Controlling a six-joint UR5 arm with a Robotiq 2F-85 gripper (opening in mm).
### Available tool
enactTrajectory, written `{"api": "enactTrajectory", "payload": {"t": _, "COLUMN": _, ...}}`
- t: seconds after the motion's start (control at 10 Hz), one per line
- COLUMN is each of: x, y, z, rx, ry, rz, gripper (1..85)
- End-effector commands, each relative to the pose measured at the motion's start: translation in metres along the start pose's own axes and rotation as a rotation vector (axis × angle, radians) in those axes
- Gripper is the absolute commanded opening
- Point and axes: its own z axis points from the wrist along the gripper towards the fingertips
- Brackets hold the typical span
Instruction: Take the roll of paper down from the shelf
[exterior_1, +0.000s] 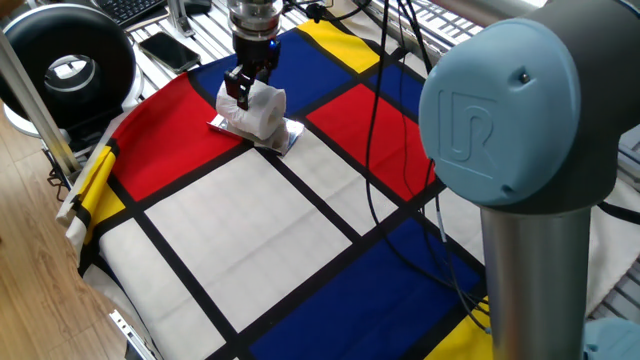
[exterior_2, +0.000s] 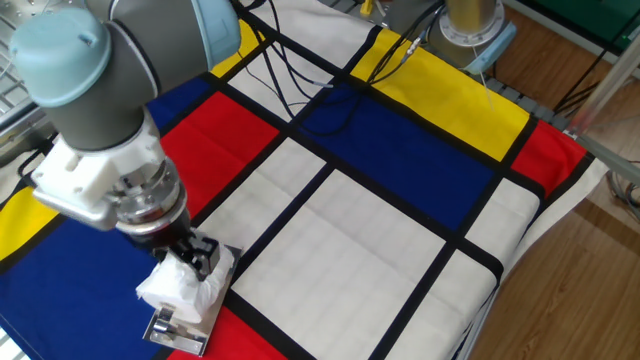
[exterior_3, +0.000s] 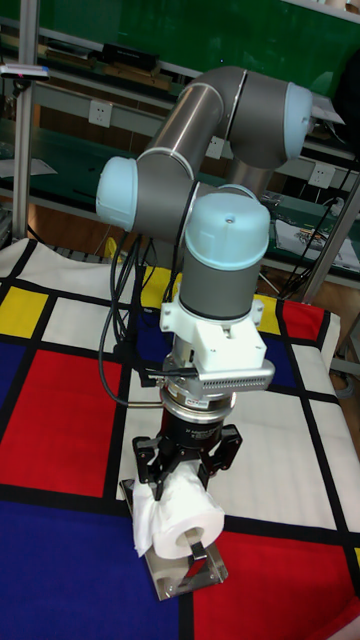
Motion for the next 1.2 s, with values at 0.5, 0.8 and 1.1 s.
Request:
{"api": "enactTrajectory", "payload": {"t": 0.5, "x": 0.022, "y": -0.004, "z": -0.002, "rx": -0.001, "ry": 0.033, "rz": -0.017, "gripper": 1.0}}
{"api": "enactTrajectory", "payload": {"t": 0.8, "x": 0.038, "y": -0.005, "z": -0.002, "rx": 0.007, "ry": 0.029, "rz": -0.006, "gripper": 1.0}}
{"api": "enactTrajectory", "payload": {"t": 1.1, "x": 0.074, "y": -0.011, "z": 0.001, "rx": 0.006, "ry": 0.009, "rz": -0.008, "gripper": 1.0}}
